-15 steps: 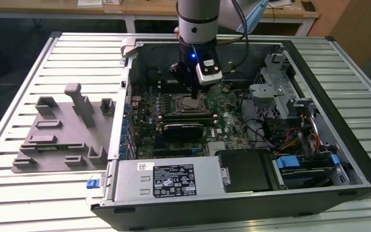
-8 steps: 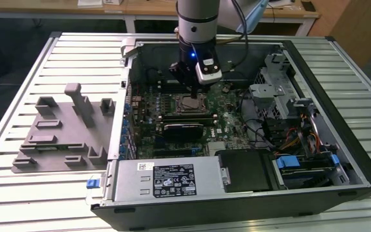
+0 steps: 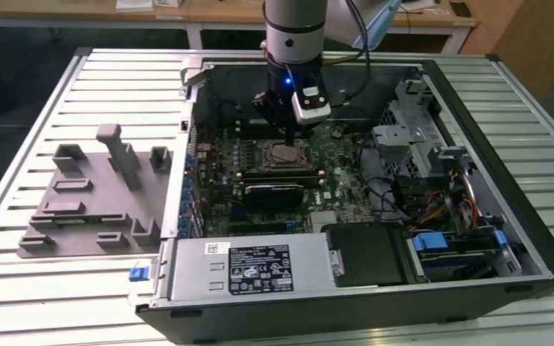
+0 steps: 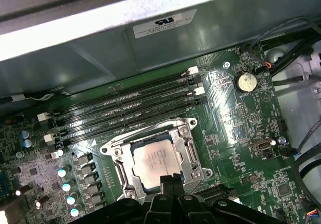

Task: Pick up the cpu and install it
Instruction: 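Install the second cpu locking lever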

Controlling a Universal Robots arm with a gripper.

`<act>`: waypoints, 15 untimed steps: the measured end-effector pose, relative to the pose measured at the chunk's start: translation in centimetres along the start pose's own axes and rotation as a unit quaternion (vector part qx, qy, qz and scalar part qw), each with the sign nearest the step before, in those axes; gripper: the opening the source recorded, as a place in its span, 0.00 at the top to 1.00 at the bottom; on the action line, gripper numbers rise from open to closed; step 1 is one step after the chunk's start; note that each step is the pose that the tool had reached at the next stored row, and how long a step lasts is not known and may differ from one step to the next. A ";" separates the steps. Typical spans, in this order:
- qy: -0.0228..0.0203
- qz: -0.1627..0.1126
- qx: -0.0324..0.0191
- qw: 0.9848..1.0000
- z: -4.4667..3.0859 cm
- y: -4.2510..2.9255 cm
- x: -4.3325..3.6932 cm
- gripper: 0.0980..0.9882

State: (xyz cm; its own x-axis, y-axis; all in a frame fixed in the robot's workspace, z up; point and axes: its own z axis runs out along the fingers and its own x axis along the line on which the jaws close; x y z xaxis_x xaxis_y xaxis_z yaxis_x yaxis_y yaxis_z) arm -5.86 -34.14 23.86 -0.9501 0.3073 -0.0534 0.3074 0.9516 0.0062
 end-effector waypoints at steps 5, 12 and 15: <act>0.000 0.000 0.000 1.000 0.01 0.00 0.00 0.99; 0.000 0.000 0.000 1.000 0.03 -0.10 -0.03 0.99; 0.000 0.000 0.000 1.000 0.04 -0.56 -0.18 0.99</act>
State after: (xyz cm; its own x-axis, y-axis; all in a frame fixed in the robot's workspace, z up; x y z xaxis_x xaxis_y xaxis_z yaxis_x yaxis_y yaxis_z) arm -5.86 -34.72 23.83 -0.9501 0.3073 -0.0534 0.3074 0.9516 0.0063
